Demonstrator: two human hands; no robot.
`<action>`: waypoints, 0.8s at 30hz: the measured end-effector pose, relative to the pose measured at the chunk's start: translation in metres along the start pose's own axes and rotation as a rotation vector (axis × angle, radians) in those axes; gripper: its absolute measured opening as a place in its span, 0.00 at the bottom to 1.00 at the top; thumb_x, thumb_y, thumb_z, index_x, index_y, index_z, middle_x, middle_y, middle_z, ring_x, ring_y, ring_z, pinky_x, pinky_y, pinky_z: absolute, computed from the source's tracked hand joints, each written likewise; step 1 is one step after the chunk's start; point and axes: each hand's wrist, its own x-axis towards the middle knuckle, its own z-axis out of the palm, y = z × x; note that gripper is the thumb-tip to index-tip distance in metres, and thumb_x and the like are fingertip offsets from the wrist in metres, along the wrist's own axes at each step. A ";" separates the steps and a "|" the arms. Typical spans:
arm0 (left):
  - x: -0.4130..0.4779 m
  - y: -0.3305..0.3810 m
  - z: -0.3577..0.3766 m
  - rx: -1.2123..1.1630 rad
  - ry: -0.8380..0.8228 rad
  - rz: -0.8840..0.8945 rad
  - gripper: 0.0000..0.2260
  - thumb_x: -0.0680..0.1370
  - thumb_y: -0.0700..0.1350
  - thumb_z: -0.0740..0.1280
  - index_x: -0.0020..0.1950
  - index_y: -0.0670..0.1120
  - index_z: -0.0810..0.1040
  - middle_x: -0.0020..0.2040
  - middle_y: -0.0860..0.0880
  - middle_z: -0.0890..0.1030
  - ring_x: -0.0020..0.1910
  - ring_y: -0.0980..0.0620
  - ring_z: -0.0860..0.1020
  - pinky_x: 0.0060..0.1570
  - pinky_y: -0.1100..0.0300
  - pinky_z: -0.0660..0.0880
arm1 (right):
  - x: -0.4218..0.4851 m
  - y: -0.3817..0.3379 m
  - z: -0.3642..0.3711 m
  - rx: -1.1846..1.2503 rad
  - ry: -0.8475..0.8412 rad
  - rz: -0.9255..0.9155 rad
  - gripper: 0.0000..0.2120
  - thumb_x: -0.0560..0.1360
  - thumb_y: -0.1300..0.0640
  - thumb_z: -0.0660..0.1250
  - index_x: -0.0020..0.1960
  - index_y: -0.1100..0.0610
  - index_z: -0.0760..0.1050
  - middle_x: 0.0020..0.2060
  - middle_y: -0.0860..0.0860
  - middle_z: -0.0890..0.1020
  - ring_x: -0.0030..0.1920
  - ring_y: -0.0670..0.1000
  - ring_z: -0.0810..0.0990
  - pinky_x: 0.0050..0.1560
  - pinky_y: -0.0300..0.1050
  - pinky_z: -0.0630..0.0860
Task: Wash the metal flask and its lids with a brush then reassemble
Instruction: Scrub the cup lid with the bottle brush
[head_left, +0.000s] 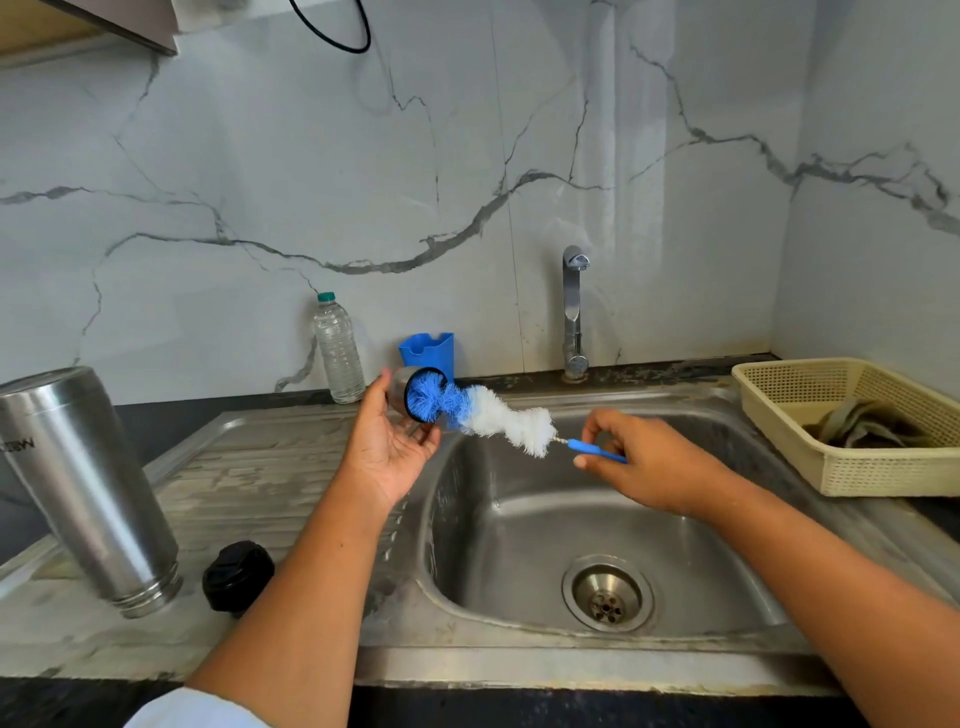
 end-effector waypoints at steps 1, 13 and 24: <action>0.001 0.000 0.000 0.019 0.018 0.005 0.20 0.78 0.58 0.72 0.64 0.48 0.78 0.64 0.40 0.81 0.64 0.43 0.79 0.58 0.53 0.78 | 0.001 0.000 0.000 -0.049 0.038 -0.012 0.08 0.79 0.44 0.69 0.51 0.46 0.72 0.36 0.48 0.79 0.35 0.46 0.77 0.39 0.46 0.79; 0.002 0.003 -0.003 -0.017 0.005 0.098 0.14 0.80 0.40 0.71 0.64 0.49 0.77 0.65 0.39 0.80 0.65 0.41 0.80 0.63 0.48 0.78 | 0.009 -0.010 0.000 -0.222 0.179 -0.062 0.13 0.85 0.48 0.59 0.48 0.55 0.76 0.41 0.50 0.78 0.39 0.52 0.77 0.41 0.53 0.78; 0.001 0.004 0.005 -0.065 -0.046 0.059 0.17 0.81 0.51 0.68 0.65 0.42 0.76 0.63 0.39 0.82 0.63 0.43 0.82 0.65 0.47 0.78 | 0.002 -0.024 0.009 0.055 -0.062 0.103 0.18 0.86 0.49 0.56 0.45 0.55 0.79 0.30 0.46 0.76 0.27 0.41 0.73 0.31 0.35 0.68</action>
